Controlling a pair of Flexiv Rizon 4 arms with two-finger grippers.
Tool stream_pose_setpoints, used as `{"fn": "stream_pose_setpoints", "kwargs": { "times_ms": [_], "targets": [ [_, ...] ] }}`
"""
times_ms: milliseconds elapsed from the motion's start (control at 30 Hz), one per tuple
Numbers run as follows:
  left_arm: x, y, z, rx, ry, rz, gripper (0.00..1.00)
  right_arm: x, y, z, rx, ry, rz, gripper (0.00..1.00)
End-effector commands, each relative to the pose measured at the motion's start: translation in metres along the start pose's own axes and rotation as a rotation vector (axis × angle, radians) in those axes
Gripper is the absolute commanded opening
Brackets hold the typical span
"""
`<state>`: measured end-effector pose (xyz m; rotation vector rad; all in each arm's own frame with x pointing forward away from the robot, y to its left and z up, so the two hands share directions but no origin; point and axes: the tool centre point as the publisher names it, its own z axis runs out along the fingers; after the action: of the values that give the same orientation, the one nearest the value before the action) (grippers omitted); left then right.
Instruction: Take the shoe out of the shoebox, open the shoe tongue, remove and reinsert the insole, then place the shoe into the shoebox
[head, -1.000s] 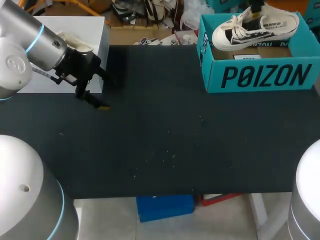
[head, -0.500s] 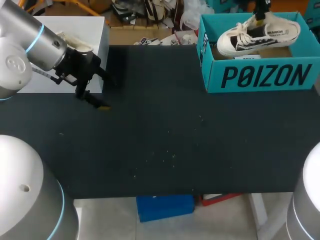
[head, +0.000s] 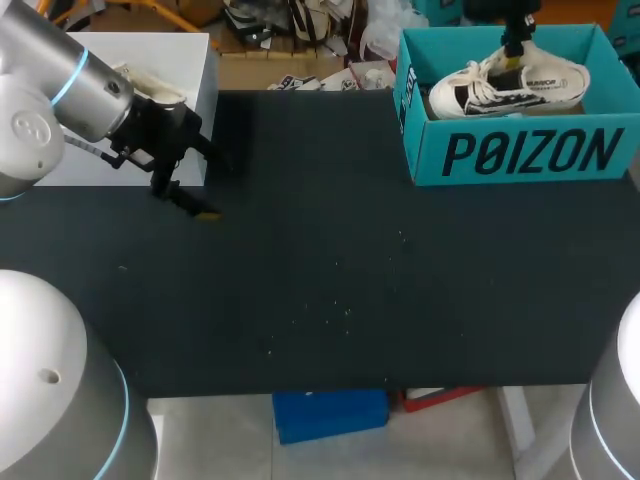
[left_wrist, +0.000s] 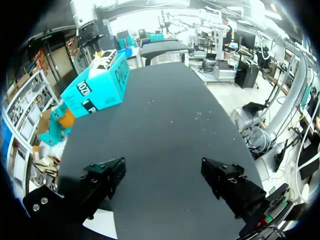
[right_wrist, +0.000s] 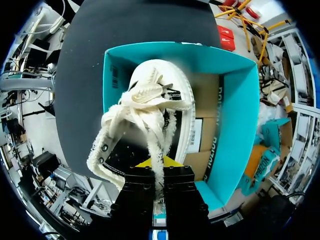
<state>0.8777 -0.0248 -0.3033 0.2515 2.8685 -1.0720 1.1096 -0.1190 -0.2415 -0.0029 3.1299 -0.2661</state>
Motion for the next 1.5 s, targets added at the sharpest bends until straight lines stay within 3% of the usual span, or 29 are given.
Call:
{"fn": "stream_pose_setpoints", "kwargs": {
  "times_ms": [33,533,1500],
  "targets": [
    [0.000,0.000,0.000,-0.004,-0.001,0.000,1.00,-0.009,0.001,0.010,-0.009,0.021,0.002,0.00],
    [0.000,0.000,0.000,-0.004,-0.001,0.000,1.00,-0.015,-0.004,0.044,-0.049,0.072,0.000,0.00],
    [0.000,0.000,0.000,-0.004,-0.001,0.000,1.00,-0.020,-0.007,0.091,-0.083,0.186,-0.047,0.00]
  ]
}}
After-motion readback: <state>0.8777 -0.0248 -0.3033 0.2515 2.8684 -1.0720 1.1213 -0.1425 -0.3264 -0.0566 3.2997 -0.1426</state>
